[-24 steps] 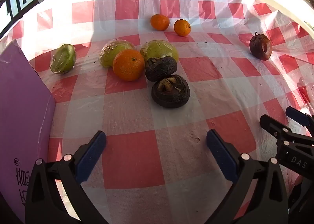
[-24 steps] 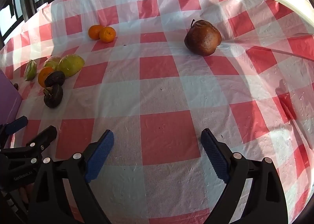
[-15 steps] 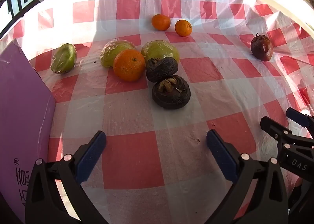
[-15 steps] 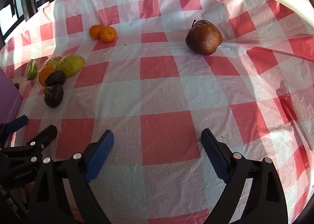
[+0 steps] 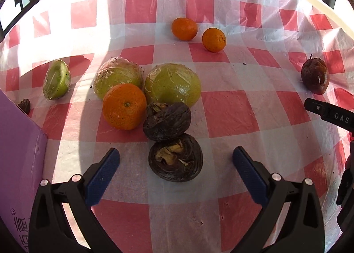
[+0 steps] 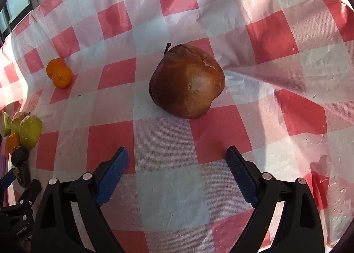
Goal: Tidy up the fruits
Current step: 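Grasp the brown pear with the right tool while the left tool grasps a mangosteen, then carry the pear and mangosteen into the white box and release both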
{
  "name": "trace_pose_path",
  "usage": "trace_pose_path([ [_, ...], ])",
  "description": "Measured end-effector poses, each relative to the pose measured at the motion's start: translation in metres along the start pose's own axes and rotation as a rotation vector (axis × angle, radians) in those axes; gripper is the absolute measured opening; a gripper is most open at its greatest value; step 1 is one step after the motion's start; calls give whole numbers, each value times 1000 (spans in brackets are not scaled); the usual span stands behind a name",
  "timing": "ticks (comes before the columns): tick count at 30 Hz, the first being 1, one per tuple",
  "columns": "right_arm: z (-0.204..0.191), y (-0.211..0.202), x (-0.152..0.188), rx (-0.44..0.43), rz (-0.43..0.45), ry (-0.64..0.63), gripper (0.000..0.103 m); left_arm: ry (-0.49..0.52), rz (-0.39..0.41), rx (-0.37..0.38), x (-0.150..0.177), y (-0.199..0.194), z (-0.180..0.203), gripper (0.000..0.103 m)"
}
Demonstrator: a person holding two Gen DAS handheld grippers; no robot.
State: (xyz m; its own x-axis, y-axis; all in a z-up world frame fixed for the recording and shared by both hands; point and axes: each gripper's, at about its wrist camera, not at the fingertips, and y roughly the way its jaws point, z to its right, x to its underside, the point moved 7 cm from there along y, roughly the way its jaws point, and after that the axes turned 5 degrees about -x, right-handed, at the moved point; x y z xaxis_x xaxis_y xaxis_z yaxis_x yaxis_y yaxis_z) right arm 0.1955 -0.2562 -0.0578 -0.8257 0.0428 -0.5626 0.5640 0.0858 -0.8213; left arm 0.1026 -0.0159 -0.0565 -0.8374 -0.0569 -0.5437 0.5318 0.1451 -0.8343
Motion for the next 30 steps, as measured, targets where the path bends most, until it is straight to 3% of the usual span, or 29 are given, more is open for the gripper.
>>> trace_pose_path([
  [4,0,15,-31,-2,-9,-42,87,18,-3,11,-6,0,6,94],
  [7,-3,21,-41,-15,-20,-52,82,54,7,32,-8,-5,13,73],
  [9,0,17,-41,-13,-15,-29,65,60,17,38,-6,-10,12,44],
  [10,2,13,-40,-11,-3,-16,65,59,15,46,-4,-12,10,41],
  [17,2,-32,15,-50,-30,64,64,79,-10,115,26,-33,2,41],
  [22,-2,-74,78,-93,-40,80,64,19,-14,118,48,-57,-14,41],
  [26,-2,-103,126,-113,-59,87,64,32,-19,153,57,-72,-15,41],
  [30,-17,-99,128,-124,-80,105,64,38,-65,209,64,-80,-12,41],
])
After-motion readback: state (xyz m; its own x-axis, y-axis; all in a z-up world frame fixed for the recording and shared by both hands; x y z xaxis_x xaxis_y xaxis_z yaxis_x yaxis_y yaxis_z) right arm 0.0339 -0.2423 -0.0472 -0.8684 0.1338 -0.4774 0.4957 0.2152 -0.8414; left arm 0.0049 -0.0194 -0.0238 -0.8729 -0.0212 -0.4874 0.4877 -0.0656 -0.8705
